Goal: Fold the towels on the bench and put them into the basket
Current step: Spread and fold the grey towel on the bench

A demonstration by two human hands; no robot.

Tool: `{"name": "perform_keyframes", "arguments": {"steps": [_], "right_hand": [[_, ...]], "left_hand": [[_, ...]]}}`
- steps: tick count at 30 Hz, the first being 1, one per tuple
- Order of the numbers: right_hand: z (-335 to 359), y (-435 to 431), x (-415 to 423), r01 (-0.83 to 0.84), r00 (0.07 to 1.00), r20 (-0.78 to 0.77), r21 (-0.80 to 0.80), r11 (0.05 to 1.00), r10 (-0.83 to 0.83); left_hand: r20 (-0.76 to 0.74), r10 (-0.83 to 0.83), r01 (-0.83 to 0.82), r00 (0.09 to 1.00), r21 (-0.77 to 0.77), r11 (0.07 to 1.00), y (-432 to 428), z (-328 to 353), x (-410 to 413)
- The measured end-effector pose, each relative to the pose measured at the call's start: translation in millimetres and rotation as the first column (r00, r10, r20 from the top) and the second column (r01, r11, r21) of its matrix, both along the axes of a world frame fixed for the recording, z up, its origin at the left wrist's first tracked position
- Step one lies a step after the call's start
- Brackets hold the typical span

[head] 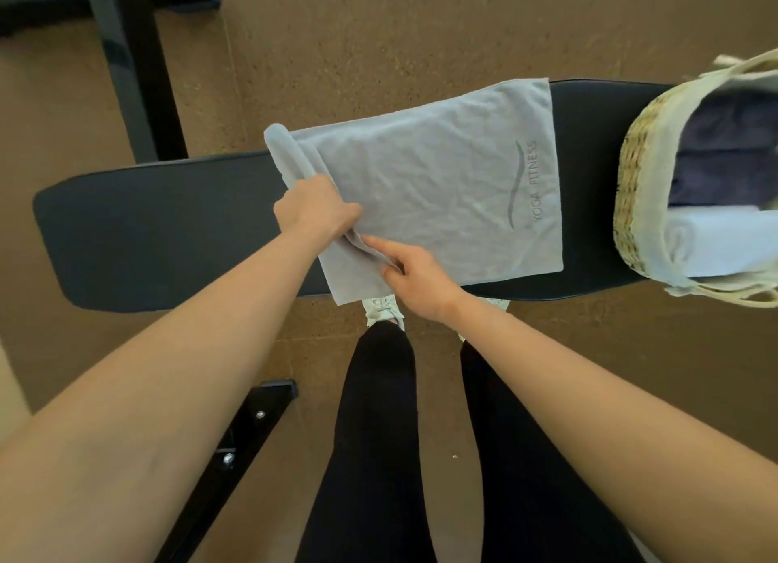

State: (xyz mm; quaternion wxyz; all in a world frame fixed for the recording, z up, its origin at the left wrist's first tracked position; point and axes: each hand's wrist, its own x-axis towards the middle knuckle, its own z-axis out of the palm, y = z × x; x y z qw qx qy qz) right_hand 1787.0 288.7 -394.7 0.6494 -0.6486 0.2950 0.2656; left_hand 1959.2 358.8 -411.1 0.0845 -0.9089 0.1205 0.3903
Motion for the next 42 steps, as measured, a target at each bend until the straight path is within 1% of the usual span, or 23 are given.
{"name": "perform_keyframes", "arguments": {"steps": [2, 4, 5, 6, 8, 9, 10, 11, 13, 15, 19, 22, 24, 27, 30, 31, 33, 34, 36, 38, 39, 42], "right_hand": [[-3.7, -7.9, -6.3, 0.021, 1.0, -0.019, -0.026, 0.999, -0.021], [-3.4, -16.4, -10.2, 0.042, 0.999, -0.032, -0.034, 0.999, -0.044], [-2.0, -20.2, -11.5, 0.057, 0.998, -0.031, -0.022, 0.998, -0.058], [0.0, -23.8, -13.1, 0.074, 0.997, -0.032, -0.007, 0.997, -0.075], [4.2, -31.3, -17.1, 0.12, 0.992, -0.037, 0.016, 0.993, -0.12], [5.9, -35.8, -20.0, 0.15, 0.988, -0.041, 0.02, 0.988, -0.15], [7.6, -40.8, -23.9, 0.181, 0.983, -0.045, 0.02, 0.983, -0.18], [8.1, -45.9, -29.2, 0.215, 0.976, -0.05, 0.016, 0.977, -0.213], [9.4, -56.2, -41.3, 0.296, 0.953, -0.065, 0.003, 0.955, -0.295], [8.8, -67.1, -57.8, 0.381, 0.919, -0.094, -0.042, 0.923, -0.384], [0.6, -90.7, -94.4, 0.5, 0.836, -0.153, -0.185, 0.846, -0.528], [-4.2, -107.1, -116.8, 0.522, 0.798, -0.174, -0.28, 0.806, -0.577], [-6.3, -115.3, -127.9, 0.524, 0.786, -0.178, -0.316, 0.791, -0.592], [-8.5, -123.8, -139.1, 0.525, 0.782, -0.175, -0.331, 0.784, -0.598], [-8.9, -126.5, -148.3, 0.528, 0.781, -0.169, -0.337, 0.78, -0.601], [-9.4, -127.0, -151.9, 0.532, 0.775, -0.164, -0.35, 0.771, -0.61], [-11.2, -129.2, -159.0, 0.543, 0.754, -0.161, -0.393, 0.742, -0.637], [-13.8, -130.9, -163.2, 0.543, 0.74, -0.174, -0.415, 0.73, -0.65], [-22.1, -133.7, -172.9, 0.502, 0.735, -0.233, -0.446, 0.741, -0.637], [-33.0, -135.7, -183.5, 0.417, 0.748, -0.304, -0.475, 0.775, -0.589], [-38.4, -137.3, -187.8, 0.379, 0.749, -0.325, -0.503, 0.777, -0.577], [-50.3, -145.0, -192.0, 0.351, 0.751, -0.296, -0.577, 0.737, -0.59]], "left_hand": [[0.034, 0.038, -0.037, 0.999, -0.04, 0.999, -6.5, -0.8, 0.5], [0.035, 0.181, -0.175, 0.983, -0.122, 0.977, -12.9, 1.2, 4.6], [0.017, 0.281, -0.274, 0.96, -0.176, 0.945, -16.4, 2.7, 7.2], [-0.022, 0.388, -0.381, 0.921, -0.245, 0.891, -20.7, 4.2, 9.2], [-0.164, 0.556, -0.57, 0.815, -0.407, 0.714, -33.3, 8.4, 9.9], [-0.236, 0.585, -0.618, 0.776, -0.473, 0.628, -41.3, 10.8, 8.6], [-0.293, 0.587, -0.64, 0.755, -0.525, 0.562, -50.3, 14.0, 5.8], [-0.334, 0.57, -0.645, 0.75, -0.558, 0.522, -60.3, 17.1, 1.1], [-0.394, 0.521, -0.643, 0.757, -0.591, 0.487, -80.8, 22.2, -10.9], [-0.433, 0.473, -0.636, 0.767, -0.607, 0.477, -101.2, 23.0, -25.8], [-0.47, 0.417, -0.628, 0.778, -0.611, 0.482, -142.6, 14.3, -56.3], [-0.466, 0.419, -0.626, 0.779, -0.616, 0.479, -169.6, 4.3, -79.5], [-0.427, 0.41, -0.591, 0.806, -0.624, 0.512, -182.6, -2.7, -93.4], [-0.298, 0.392, -0.483, 0.871, -0.668, 0.566, -196.7, -5.0, -113.2], [-0.208, 0.377, -0.404, 0.902, -0.712, 0.574, -207.3, -4.2, -132.2], [-0.205, 0.363, -0.392, 0.909, -0.719, 0.574, -210.5, -6.0, -137.3], [-0.26, 0.315, -0.401, 0.913, -0.717, 0.571, -214.4, -12.6, -144.3], [-0.296, 0.272, -0.402, 0.915, -0.703, 0.587, -215.6, -17.4, -146.9], [-0.33, 0.19, -0.366, 0.925, -0.63, 0.685, -215.7, -27.7, -150.0], [-0.296, 0.162, -0.302, 0.941, -0.526, 0.795, -211.3, -35.5, -151.2], [-0.261, 0.165, -0.277, 0.951, -0.487, 0.828, -207.3, -37.9, -150.8], [-0.176, 0.163, -0.226, 0.971, -0.444, 0.867, -191.4, -35.9, -150.8]]}}
